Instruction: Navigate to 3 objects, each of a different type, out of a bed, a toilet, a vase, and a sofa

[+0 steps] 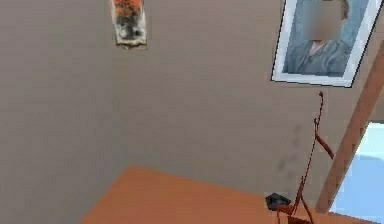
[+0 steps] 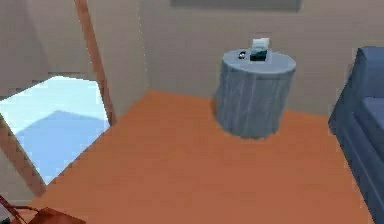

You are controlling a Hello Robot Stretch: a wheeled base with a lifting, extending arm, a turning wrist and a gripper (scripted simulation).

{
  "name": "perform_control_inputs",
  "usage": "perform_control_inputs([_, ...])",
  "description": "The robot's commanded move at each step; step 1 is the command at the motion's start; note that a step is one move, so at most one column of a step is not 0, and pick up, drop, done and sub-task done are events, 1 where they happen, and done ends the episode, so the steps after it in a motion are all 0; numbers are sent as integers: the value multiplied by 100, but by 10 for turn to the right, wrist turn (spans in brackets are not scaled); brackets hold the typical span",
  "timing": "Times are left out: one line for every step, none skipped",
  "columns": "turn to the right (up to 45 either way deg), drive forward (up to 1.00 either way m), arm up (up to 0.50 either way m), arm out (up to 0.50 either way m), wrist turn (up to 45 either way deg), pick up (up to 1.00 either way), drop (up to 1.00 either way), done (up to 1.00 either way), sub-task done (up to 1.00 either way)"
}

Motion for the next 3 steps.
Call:
perform_control_inputs([-450, 0, 0, 0, 0, 0, 0, 0, 0])
perform_control_inputs([-360, 0, 0, 0, 0, 0, 0, 0, 0])
perform_control_inputs([0, 55, 0, 0, 0, 0, 0, 0, 0])
